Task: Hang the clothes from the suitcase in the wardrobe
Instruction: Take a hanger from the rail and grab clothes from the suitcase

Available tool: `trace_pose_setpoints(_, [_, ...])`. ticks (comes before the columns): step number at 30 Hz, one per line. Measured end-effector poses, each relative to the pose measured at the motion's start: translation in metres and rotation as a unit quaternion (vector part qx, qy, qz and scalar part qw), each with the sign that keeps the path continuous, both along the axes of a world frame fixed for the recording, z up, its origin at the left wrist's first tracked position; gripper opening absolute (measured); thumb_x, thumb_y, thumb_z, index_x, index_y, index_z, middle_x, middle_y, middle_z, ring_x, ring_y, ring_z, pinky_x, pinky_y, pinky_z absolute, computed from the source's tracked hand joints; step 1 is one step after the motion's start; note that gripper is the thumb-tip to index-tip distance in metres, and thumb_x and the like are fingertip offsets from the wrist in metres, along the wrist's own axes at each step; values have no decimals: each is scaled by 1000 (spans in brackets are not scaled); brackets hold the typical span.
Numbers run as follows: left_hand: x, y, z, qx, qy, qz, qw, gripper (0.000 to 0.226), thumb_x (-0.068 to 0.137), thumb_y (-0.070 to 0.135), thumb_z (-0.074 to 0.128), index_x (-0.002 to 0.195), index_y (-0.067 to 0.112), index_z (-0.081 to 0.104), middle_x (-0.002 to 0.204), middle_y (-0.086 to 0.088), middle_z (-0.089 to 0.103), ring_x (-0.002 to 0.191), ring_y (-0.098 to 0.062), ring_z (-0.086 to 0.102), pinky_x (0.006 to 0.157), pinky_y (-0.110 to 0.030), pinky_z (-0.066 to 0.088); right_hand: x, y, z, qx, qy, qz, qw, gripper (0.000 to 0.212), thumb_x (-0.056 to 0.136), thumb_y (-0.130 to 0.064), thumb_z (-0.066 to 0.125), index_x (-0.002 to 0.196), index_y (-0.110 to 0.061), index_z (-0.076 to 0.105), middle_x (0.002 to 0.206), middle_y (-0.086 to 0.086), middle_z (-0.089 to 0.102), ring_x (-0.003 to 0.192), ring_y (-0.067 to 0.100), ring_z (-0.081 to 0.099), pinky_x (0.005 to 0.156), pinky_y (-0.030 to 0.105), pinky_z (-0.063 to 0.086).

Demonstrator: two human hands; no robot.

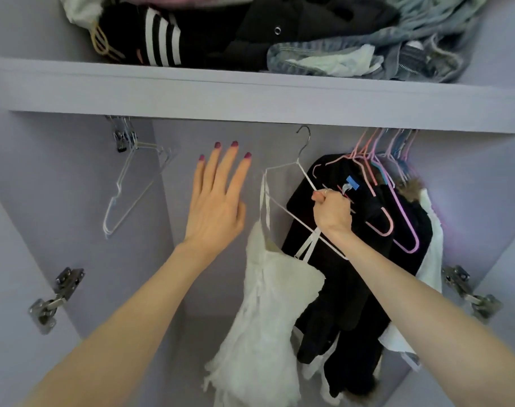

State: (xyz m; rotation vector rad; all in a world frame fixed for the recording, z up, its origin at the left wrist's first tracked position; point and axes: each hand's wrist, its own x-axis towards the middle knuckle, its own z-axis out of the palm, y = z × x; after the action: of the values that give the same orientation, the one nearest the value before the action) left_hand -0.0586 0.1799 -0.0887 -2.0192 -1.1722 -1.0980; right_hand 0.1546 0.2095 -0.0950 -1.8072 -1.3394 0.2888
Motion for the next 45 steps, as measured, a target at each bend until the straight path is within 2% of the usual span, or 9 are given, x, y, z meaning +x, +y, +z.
trace_pose_setpoints(3, [13,10,24,33,11,46,998,76,76,-1,45,147,9,20,153,-18,18,141,-39,9,114,-57,8,21,9,12,44,20,-18,999,27,98,-14,43,112,-5,65,116,17,61,109,34,56,88,41,47])
trace_pose_setpoints(6, [20,22,34,27,3,74,997,82,76,-2,46,149,14,14,155,-19,10,142,-41,4,113,-60,8,37,19,20,59,28,-33,997,28,98,-13,43,111,-2,65,114,20,63,109,35,57,90,38,45])
trace_pose_setpoints(13, [23,42,32,64,8,91,994,87,73,-2,51,149,16,14,154,-17,9,141,-41,3,111,-60,5,65,50,23,63,77,-69,993,26,97,-11,46,109,1,65,111,24,63,108,38,58,91,41,47])
trace_pose_setpoints(21, [26,52,29,97,-11,84,992,88,72,-5,48,147,18,8,152,-16,5,139,-43,1,113,-60,9,85,81,28,8,124,-131,984,33,97,-21,49,116,4,60,120,26,59,115,38,55,92,44,46])
trace_pose_setpoints(27, [29,50,28,88,-24,88,992,88,73,-5,46,147,19,4,152,-15,3,139,-43,1,112,-62,11,97,88,17,-28,194,-142,970,38,94,-27,52,118,1,60,118,22,61,106,38,61,91,47,51])
trace_pose_setpoints(31, [33,46,27,73,-35,104,991,90,73,-6,45,147,20,3,153,-14,3,140,-42,1,112,-63,10,98,82,14,-29,175,-134,975,36,97,-27,47,118,0,59,120,23,60,110,39,58,93,48,49])
trace_pose_setpoints(34, [38,39,28,43,-45,122,991,87,74,-5,43,149,17,6,154,-17,6,141,-41,1,111,-64,11,100,73,14,-37,125,-106,986,34,98,-22,43,120,0,56,124,23,56,115,40,54,94,44,46])
trace_pose_setpoints(39, [48,22,31,-26,-62,130,989,88,75,-5,46,149,16,3,155,-19,4,142,-41,-2,113,-61,7,106,49,18,-56,54,-51,996,32,94,-11,47,125,-2,54,130,18,51,111,35,56,86,34,46])
trace_pose_setpoints(45, [60,-10,23,-139,-65,109,982,81,78,-4,46,149,15,12,155,-19,6,143,-39,3,115,-55,11,102,-6,18,-19,-68,-4,998,35,96,-11,42,130,-4,49,131,16,45,107,34,55,86,34,45])
